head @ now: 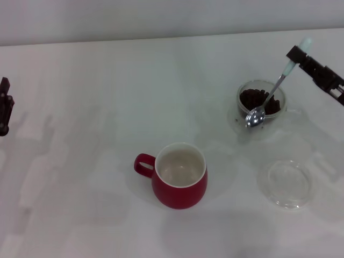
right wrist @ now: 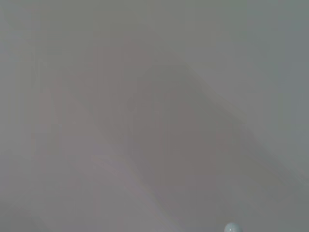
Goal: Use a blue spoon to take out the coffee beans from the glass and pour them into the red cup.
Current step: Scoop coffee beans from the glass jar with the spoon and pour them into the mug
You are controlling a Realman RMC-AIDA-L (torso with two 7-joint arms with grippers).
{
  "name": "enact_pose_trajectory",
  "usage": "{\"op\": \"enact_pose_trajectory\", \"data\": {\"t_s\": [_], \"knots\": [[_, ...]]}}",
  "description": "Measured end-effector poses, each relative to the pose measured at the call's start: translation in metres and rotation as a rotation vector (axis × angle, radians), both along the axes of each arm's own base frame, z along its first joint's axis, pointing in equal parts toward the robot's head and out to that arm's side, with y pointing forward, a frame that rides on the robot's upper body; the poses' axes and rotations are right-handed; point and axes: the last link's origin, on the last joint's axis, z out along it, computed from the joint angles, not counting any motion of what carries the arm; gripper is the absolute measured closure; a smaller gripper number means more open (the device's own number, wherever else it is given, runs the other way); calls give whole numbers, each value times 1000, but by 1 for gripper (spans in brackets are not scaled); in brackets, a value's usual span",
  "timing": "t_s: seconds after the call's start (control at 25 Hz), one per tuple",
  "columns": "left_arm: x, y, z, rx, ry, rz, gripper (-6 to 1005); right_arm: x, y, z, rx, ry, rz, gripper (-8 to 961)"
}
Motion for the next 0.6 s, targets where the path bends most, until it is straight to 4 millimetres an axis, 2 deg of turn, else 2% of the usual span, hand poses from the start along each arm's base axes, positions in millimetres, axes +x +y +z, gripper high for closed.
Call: {"op": "enact_pose_trajectory", "data": {"t_s": [0.24,0.6], "knots": [[-2,-2,0,-2,1,5,439,4,28,13,49,-106,-44,805],[-6,-5,2,-1,6,14,439,7,47,15,99,-229,-79,805]]}}
